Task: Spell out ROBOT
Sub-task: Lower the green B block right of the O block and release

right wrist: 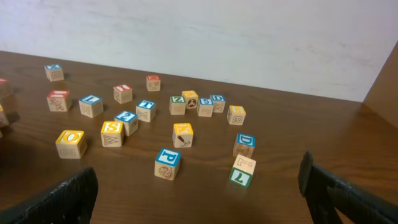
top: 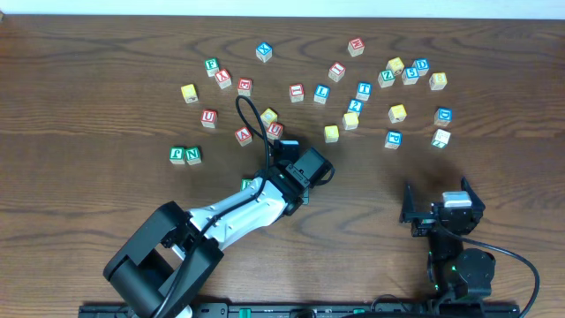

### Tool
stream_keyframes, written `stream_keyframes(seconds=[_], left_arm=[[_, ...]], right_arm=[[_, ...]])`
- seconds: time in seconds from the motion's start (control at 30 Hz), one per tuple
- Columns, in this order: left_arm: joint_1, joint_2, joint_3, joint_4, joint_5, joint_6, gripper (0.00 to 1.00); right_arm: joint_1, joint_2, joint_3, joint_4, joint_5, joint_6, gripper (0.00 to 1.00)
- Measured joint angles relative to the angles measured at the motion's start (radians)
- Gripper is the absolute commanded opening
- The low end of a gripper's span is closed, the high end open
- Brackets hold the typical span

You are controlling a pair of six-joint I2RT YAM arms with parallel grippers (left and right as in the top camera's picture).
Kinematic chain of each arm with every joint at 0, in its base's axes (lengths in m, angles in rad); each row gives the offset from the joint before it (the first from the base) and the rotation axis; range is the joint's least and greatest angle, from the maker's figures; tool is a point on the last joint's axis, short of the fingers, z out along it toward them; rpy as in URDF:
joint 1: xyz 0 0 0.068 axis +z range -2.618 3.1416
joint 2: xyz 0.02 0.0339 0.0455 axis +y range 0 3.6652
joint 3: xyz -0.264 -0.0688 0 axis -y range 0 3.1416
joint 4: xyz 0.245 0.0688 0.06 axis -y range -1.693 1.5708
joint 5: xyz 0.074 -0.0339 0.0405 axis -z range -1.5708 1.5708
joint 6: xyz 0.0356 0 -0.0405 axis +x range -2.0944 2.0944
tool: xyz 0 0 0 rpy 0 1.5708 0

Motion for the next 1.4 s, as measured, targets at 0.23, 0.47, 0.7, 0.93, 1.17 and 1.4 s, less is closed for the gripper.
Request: stream_keyframes(seconds=[0.23, 0.47, 0.7, 0.93, 1.17, 1.4], left_arm=[[0.000, 0.000, 0.000, -0.014, -0.021, -0.029, 0.08], [0.000, 0.000, 0.000, -0.016, -0.023, -0.036, 0.08], [0.000, 0.000, 0.000, -0.019, -0.031, -0.051, 0.08], [0.000, 0.000, 0.000, -0.027, -0.043, -0.074, 0.08], [0.000, 0.000, 0.000, -0.034, -0.044, -0.082, 0.08], [0.000, 0.000, 0.000, -0.034, -0.044, -0.082, 0.08]], right_arm=[[0.000, 0.000, 0.000, 0.000, 0.000, 0.000, 0.99], [0.000, 0.000, 0.000, 0.000, 0.000, 0.000, 0.99], [0.000, 0.000, 0.000, 0.000, 0.000, 0.000, 0.99], [0.000, 0.000, 0.000, 0.000, 0.000, 0.000, 0.99], [0.000, 0.000, 0.000, 0.000, 0.000, 0.000, 0.99], [0.000, 0.000, 0.000, 0.000, 0.000, 0.000, 0.99]])
